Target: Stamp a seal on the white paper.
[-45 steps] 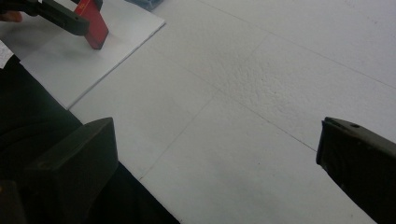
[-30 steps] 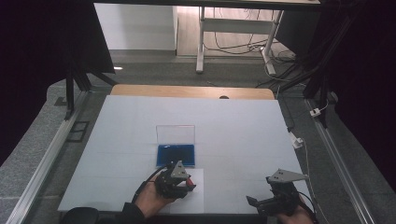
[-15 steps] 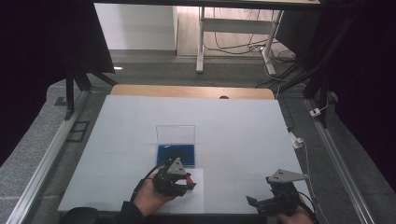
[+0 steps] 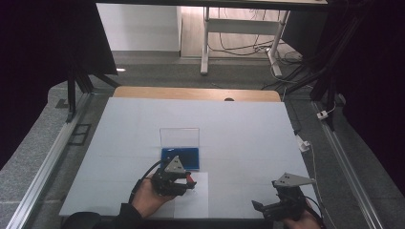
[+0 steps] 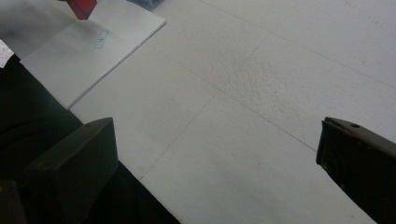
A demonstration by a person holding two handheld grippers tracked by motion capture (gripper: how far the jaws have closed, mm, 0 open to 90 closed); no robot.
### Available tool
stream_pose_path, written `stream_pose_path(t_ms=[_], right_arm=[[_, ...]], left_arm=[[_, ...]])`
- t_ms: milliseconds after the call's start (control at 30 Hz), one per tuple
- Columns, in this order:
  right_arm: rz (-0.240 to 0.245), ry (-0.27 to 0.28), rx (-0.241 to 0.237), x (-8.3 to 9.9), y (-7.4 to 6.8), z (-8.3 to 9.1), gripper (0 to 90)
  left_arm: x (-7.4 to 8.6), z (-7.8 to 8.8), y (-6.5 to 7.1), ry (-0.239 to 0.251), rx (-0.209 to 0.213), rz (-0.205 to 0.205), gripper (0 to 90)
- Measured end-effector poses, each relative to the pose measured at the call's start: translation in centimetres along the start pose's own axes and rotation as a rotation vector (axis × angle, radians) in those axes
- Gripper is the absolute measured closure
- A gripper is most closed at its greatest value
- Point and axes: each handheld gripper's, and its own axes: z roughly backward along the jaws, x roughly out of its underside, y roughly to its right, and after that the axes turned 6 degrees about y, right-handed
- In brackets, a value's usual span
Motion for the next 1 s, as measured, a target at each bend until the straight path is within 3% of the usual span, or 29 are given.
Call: stream_pose_path(t_ms=[1000], right_arm=[[0.001, -0.002, 0.0, 0.0, 0.0, 0.0, 0.0]], left_arm=[[0.1, 2.9, -4.3, 0.053, -0.088, 0.104, 57.9]])
